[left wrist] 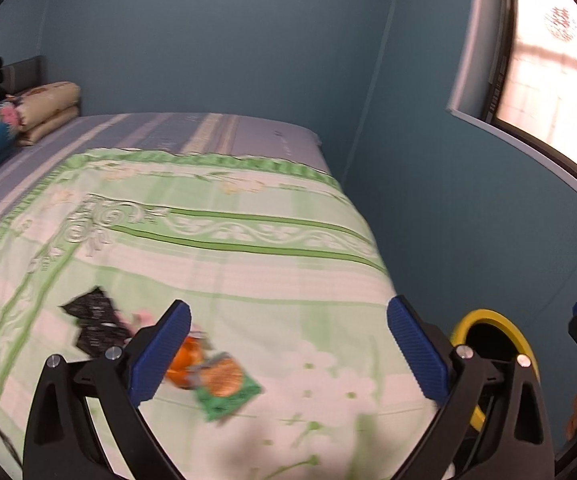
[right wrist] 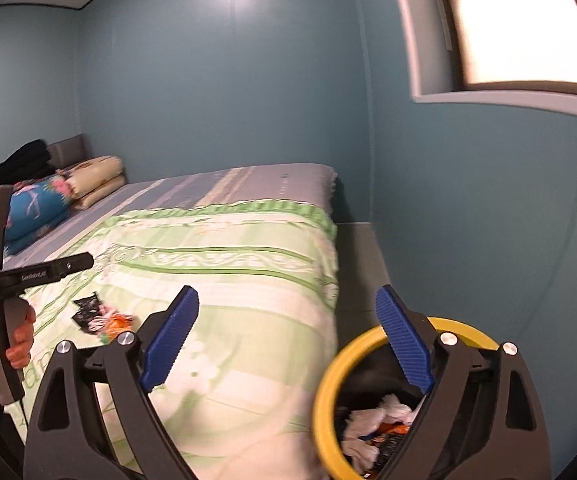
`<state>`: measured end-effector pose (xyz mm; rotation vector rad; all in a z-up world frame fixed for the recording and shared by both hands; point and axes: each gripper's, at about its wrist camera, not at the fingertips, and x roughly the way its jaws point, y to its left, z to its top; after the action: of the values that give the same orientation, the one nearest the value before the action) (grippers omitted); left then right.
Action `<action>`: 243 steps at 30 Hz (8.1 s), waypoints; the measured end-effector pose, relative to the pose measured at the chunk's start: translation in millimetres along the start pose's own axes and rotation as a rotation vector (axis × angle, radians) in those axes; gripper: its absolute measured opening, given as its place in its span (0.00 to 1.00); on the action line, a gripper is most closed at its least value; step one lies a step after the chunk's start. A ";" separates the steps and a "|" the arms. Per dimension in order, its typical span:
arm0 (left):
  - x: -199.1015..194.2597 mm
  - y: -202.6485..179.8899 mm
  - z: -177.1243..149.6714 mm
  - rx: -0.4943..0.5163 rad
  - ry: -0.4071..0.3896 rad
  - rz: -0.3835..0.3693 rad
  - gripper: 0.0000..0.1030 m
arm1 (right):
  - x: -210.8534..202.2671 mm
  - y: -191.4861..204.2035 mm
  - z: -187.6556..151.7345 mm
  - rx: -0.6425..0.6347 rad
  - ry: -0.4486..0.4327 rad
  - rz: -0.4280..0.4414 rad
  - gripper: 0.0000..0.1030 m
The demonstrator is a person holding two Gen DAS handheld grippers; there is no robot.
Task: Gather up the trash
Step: 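Move both open grippers back over the black bag, tangerine and green wrapper, then close the left gripper on the black bag while the right gripper grasps the green wrapper, then lift the black bag and green wrapper and carry both over the yellow-rimmed bin, then open both grippers to drop the black bag and green wrapper into the bin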
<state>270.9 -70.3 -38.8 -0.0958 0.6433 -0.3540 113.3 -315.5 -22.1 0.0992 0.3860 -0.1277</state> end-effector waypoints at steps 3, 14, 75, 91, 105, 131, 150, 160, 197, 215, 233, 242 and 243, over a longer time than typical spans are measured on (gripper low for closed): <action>-6.8 26.5 3.0 -0.038 -0.005 0.028 0.92 | 3.2 25.9 1.5 -0.042 0.003 0.046 0.84; -10.7 115.8 -7.1 -0.154 0.018 0.132 0.92 | 41.6 121.7 -15.2 -0.191 0.083 0.214 0.85; 113.8 242.9 -56.3 -0.348 0.249 0.222 0.24 | 230.2 238.0 -101.0 -0.295 0.420 0.341 0.46; 31.7 222.7 -48.5 -0.294 0.141 0.216 0.24 | 173.5 214.3 -61.8 -0.237 0.324 0.344 0.46; -41.9 155.3 -51.2 -0.225 0.063 0.148 0.24 | 92.0 178.5 -33.5 -0.224 0.214 0.333 0.46; -121.2 31.2 -42.5 -0.029 -0.025 0.011 0.24 | -1.6 104.7 -4.2 -0.186 0.031 0.255 0.46; -125.5 -52.0 -35.6 0.108 -0.040 -0.098 0.24 | -25.0 52.0 -0.5 -0.124 -0.028 0.164 0.46; -114.7 -99.7 -34.9 0.178 -0.028 -0.169 0.24 | -33.7 11.7 -4.1 -0.071 -0.043 0.084 0.46; -12.3 -229.0 -59.4 0.369 0.151 -0.344 0.24 | -22.4 -124.6 -28.1 0.139 0.020 -0.151 0.46; 73.7 -269.7 -82.1 0.355 0.304 -0.441 0.24 | -0.6 -165.3 -39.9 0.237 0.088 -0.171 0.47; 120.4 -293.2 -108.8 0.343 0.420 -0.468 0.24 | 17.9 -191.9 -54.1 0.349 0.138 -0.168 0.49; 119.1 -290.6 -110.6 0.334 0.429 -0.470 0.27 | 17.6 -195.4 -54.1 0.377 0.141 -0.165 0.55; 119.0 -290.4 -110.4 0.332 0.428 -0.470 0.32 | 15.9 -196.4 -54.8 0.379 0.140 -0.165 0.56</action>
<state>207.6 -381.6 -137.8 0.1553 0.9761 -0.9466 79.6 -504.4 -92.9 0.4525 0.5068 -0.3575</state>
